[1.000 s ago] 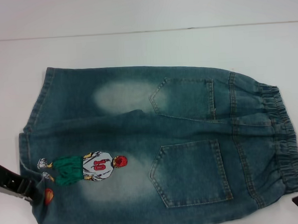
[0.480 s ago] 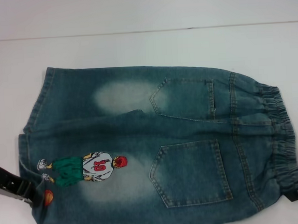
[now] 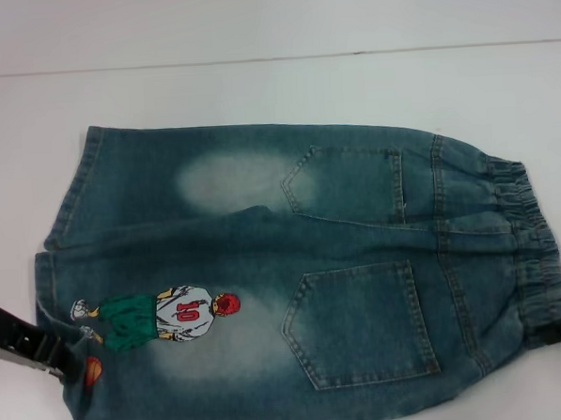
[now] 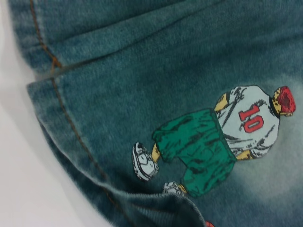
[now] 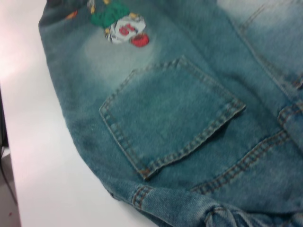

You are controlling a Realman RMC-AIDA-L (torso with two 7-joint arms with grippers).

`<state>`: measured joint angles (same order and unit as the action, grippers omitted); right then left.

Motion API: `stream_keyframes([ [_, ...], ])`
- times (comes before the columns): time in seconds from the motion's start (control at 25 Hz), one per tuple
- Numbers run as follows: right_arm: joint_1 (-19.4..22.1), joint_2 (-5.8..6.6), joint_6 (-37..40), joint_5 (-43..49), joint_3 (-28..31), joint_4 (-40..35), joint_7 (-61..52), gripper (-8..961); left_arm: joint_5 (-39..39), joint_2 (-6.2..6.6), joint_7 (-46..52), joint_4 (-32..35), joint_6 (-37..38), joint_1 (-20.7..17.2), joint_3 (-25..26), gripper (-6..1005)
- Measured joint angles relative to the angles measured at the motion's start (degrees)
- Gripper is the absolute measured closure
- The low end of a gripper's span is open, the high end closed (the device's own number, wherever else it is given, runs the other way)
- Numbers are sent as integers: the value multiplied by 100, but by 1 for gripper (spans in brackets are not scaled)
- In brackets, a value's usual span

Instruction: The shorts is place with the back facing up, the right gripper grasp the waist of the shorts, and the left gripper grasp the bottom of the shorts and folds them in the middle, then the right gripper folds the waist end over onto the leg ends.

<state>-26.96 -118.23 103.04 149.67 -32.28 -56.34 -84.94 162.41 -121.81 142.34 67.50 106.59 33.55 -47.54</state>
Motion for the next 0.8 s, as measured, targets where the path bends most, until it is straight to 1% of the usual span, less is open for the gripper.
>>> stream_keyframes([
  [0.04,23,2,-5,-90,32,-6,26,880,-3,3,-7,0,-28,1,8,969],
  [0.24,127,-1,-93,-550,251,-9,158,901,-22,19,-42,-5,-200,3,24,969],
  [0.48,189,-38,-342,-1078,553,-7,255,892,-303,58,-157,-91,-666,15,160,969],
  [0.72,108,-40,-701,-1416,623,96,269,883,-498,107,-402,-253,-1206,19,238,969],
  [0.8,79,-40,-760,-1511,652,92,235,880,-602,153,-429,-283,-1378,30,246,969],
])
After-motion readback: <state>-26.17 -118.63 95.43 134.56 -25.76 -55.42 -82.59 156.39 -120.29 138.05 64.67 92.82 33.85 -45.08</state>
